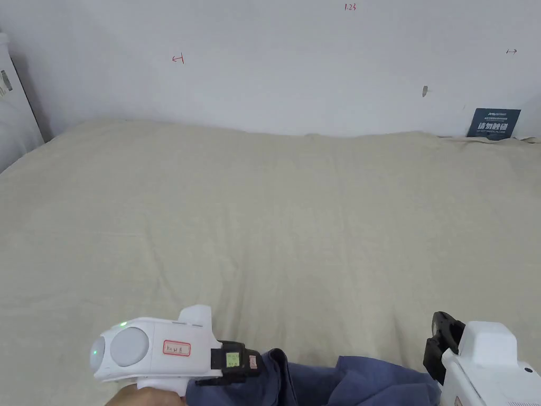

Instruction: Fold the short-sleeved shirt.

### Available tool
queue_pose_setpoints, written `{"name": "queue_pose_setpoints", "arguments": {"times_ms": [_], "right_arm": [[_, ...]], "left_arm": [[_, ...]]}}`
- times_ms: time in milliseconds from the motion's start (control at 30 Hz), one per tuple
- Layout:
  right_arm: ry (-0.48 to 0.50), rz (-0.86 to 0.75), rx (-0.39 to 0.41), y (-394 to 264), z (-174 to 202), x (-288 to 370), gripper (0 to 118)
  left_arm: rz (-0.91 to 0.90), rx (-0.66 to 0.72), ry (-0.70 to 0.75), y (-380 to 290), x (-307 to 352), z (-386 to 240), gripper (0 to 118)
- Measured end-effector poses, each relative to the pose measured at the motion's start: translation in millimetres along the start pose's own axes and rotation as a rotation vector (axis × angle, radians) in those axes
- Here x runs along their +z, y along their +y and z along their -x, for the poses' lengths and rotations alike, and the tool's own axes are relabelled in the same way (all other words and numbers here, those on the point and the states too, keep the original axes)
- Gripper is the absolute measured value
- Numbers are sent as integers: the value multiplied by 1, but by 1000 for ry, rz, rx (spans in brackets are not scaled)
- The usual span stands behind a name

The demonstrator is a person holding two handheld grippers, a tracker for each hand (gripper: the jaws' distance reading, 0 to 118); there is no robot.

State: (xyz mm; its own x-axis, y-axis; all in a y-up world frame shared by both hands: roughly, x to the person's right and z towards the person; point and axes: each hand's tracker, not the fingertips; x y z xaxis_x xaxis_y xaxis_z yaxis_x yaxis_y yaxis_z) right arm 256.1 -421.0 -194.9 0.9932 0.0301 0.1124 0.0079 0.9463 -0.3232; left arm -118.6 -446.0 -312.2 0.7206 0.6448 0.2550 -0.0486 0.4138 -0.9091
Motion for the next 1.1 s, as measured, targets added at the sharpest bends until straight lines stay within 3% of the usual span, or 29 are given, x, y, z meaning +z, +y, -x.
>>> {"name": "queue_pose_setpoints", "arguments": {"times_ms": [133, 267, 433, 567, 700, 867, 1000, 1100], "right_arm": [[8, 0, -9, -1, 1, 0, 1], [11, 4, -11, -2, 2, 1, 1], [1, 10, -11, -4, -2, 4, 1], [-6, 15, -5, -5, -5, 6, 1], [-4, 22, 0, -7, -4, 6, 1], [5, 23, 4, -8, -3, 6, 1], [12, 28, 6, -8, 1, 4, 1], [24, 34, 12, -9, 6, 2, 1]], "left_arm": [[29, 32, -49, -14, -22, 8, 10], [88, 99, -171, -27, -59, 12, 8], [160, 111, -23, -44, -104, 8, 5], [115, 165, -59, -44, -104, 10, 2], [112, 138, -61, -38, -84, 4, 2], [-51, 74, -101, -24, -13, 11, 2], [-184, 5, 57, -20, 47, 33, 3], [-203, 0, 114, -21, 74, 55, 17]]}}
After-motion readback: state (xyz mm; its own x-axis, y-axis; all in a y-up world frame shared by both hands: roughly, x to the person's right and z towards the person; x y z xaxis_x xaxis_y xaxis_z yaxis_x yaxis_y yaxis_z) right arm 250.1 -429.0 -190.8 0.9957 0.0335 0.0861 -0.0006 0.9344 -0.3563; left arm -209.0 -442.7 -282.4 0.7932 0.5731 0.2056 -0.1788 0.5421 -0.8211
